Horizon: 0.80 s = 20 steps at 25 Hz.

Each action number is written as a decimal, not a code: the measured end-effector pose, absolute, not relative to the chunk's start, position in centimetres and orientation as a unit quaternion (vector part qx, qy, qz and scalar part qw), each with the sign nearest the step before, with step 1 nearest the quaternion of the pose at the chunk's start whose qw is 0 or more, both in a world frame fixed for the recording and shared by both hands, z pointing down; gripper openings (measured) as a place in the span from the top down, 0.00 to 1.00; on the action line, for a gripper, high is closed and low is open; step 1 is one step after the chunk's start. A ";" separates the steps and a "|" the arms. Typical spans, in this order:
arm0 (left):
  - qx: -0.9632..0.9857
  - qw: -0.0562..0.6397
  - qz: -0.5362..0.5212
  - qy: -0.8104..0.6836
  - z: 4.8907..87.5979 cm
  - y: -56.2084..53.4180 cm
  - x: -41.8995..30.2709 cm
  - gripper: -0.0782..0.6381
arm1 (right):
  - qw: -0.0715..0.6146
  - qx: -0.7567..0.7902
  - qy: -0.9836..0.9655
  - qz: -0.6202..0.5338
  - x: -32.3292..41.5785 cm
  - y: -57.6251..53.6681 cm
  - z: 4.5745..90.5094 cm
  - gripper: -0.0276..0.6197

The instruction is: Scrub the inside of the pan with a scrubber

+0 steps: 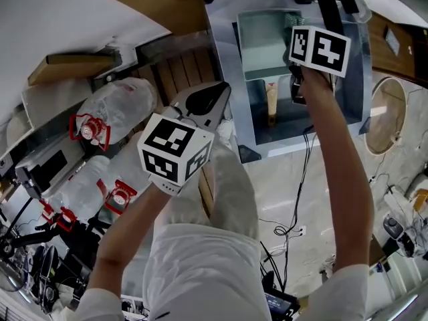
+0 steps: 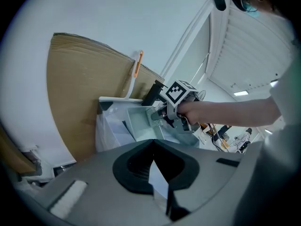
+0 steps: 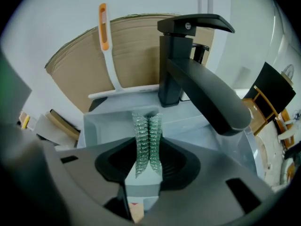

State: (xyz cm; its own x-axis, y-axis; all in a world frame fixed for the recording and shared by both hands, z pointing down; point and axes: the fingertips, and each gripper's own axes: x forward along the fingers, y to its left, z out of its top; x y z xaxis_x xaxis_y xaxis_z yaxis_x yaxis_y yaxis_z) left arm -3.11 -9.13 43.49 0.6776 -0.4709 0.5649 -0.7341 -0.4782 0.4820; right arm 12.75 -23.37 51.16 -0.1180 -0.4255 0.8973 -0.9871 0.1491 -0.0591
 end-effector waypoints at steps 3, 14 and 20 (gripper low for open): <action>0.841 0.362 0.179 -0.361 43.0 -9.7 -3.3 0.88 | 0.391 0.533 -0.645 0.383 12.6 -23.4 50.9 0.76; 0.835 0.363 0.169 -0.376 41.5 -10.6 -5.1 0.88 | 0.427 0.432 -0.672 0.423 7.1 -22.3 50.2 0.76; 0.831 0.366 0.159 -0.388 40.7 -10.3 -6.4 0.88 | 0.447 0.399 -0.688 0.410 3.6 -21.7 50.0 0.76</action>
State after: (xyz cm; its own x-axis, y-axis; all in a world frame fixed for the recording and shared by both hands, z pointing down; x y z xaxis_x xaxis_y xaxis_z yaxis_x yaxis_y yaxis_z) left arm -6.36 -10.30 40.67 0.6481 -0.5285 0.5483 -0.7613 -0.4314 0.4841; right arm 3.64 -21.69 49.97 -0.2829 -0.1823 0.9416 -0.9151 0.3455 -0.2080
